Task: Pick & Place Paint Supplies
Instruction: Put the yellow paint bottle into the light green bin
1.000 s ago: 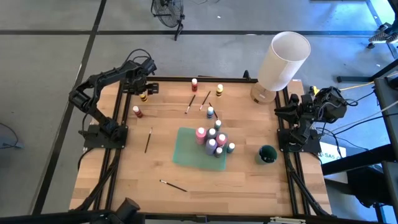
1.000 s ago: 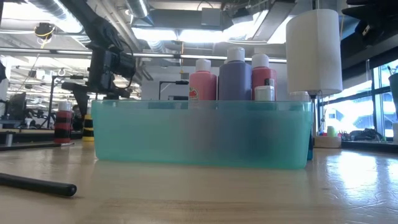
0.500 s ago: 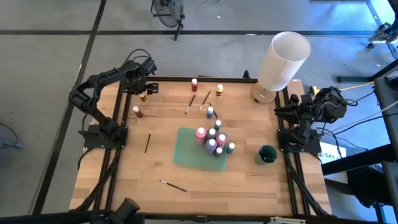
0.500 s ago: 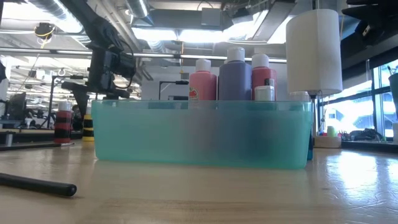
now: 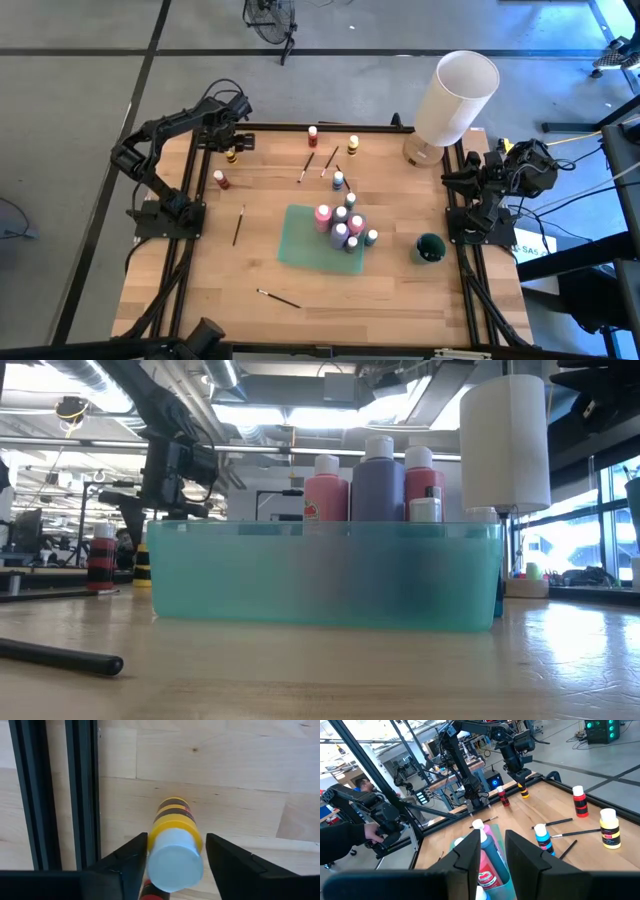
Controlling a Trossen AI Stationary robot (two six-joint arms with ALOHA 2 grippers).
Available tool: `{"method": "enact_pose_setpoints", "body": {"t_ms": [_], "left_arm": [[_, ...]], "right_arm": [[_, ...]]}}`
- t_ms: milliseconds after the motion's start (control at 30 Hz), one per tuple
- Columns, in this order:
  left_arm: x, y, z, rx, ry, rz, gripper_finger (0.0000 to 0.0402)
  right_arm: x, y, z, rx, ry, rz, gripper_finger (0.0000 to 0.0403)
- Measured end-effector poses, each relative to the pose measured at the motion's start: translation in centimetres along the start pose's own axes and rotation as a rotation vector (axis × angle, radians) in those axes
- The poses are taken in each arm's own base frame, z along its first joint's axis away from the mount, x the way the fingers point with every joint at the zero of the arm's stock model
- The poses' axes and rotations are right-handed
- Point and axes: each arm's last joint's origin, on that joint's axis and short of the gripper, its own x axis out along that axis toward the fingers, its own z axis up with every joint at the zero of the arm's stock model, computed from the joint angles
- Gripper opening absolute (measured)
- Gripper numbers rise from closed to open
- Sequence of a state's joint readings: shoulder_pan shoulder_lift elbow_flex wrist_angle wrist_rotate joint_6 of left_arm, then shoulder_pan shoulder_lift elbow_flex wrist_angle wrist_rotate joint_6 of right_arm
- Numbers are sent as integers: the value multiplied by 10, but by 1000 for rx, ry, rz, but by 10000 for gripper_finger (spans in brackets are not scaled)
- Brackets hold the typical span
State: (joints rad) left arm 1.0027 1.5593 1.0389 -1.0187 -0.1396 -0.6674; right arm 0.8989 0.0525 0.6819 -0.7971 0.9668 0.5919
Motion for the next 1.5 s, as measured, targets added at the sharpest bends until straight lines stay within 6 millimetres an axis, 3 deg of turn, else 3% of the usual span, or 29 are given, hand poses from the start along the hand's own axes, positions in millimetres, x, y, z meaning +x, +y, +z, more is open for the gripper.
{"method": "enact_pose_setpoints", "body": {"t_ms": [233, 633, 833, 1033, 1167, 1400, 1500], "left_arm": [[0, 0, 0, 25, -9, 12, 145], [-1, 2, -2, 89, 24, 0, 145], [-17, 4, -9, 140, -26, -16, 145], [-66, 5, -20, 182, -93, -90, 145], [-114, 1, -32, 225, -189, -228, 145], [-183, -23, -66, 346, -334, -434, 145], [-204, -38, -85, 410, -366, -503, 145]], "right_arm": [[0, 0, 0, 0, 0, 0, 92], [0, 0, 0, -6, 4, -1, 92], [0, 0, 0, -7, 4, -2, 92], [0, 0, 0, -11, 4, -2, 92], [0, -1, -1, -17, 7, -5, 92], [0, -1, -2, -67, 10, -9, 92], [0, -2, -1, -82, -4, -32, 92]]}}
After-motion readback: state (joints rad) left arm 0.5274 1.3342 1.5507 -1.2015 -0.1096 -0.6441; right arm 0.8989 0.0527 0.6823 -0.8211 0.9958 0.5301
